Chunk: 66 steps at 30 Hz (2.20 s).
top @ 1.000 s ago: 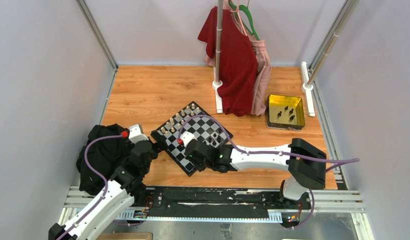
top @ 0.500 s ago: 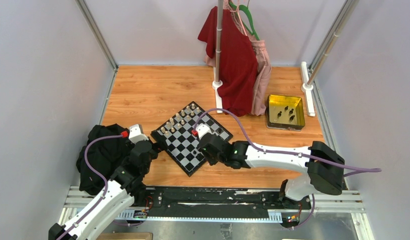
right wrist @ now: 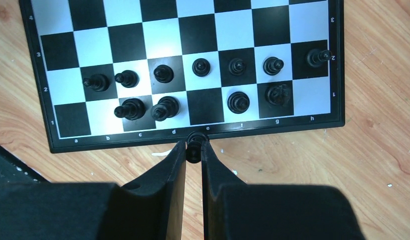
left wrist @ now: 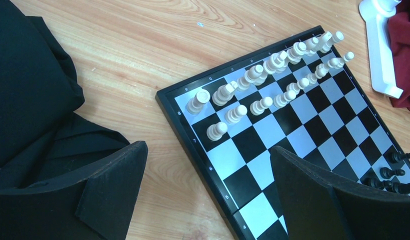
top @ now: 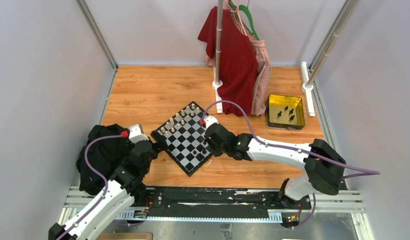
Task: Set up the chess pieces on the board
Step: Place the chess piece on the chessboard.
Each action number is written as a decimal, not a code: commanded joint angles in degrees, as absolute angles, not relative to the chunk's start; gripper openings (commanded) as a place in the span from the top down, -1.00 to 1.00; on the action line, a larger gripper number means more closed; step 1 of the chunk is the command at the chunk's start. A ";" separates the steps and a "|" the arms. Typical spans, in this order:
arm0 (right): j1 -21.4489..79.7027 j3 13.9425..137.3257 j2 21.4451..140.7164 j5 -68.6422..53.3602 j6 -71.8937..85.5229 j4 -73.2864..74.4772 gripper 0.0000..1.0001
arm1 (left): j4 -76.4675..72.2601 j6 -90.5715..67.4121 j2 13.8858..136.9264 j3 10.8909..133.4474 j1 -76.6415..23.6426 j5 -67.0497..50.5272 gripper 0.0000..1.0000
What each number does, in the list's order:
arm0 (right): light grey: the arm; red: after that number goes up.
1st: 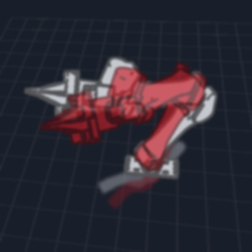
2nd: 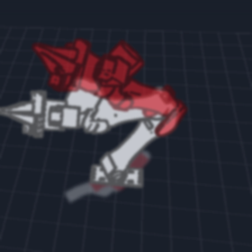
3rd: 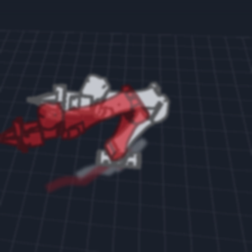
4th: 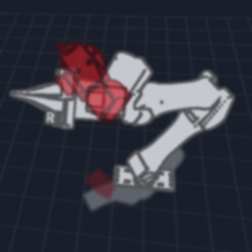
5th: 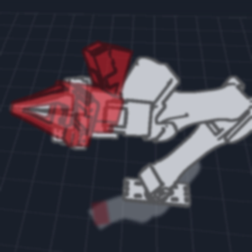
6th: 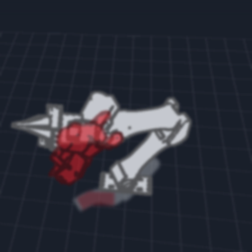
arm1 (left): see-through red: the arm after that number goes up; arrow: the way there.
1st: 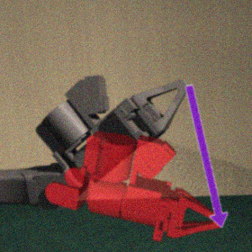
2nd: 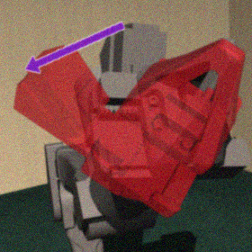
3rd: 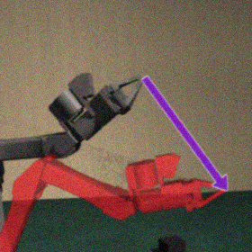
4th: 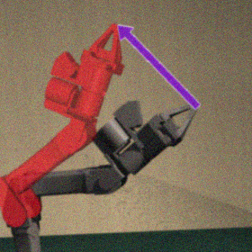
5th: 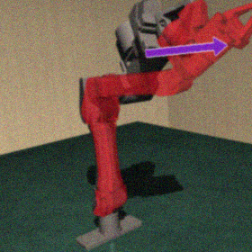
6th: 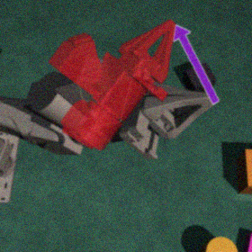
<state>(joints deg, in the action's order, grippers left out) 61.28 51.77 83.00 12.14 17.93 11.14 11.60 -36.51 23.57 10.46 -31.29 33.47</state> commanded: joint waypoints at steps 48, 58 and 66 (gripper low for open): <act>55.81 56.38 92.04 6.37 14.07 9.59 0.42 | 9.47 -35.75 23.91 10.39 -31.60 33.49 -1.00; 55.81 58.13 89.23 6.55 13.13 11.99 0.32 | 9.58 -35.91 23.82 10.37 -31.62 33.57 -1.00; 55.78 58.63 79.04 12.17 13.59 17.56 0.32 | 9.75 -36.14 23.89 10.53 -31.64 33.81 -1.00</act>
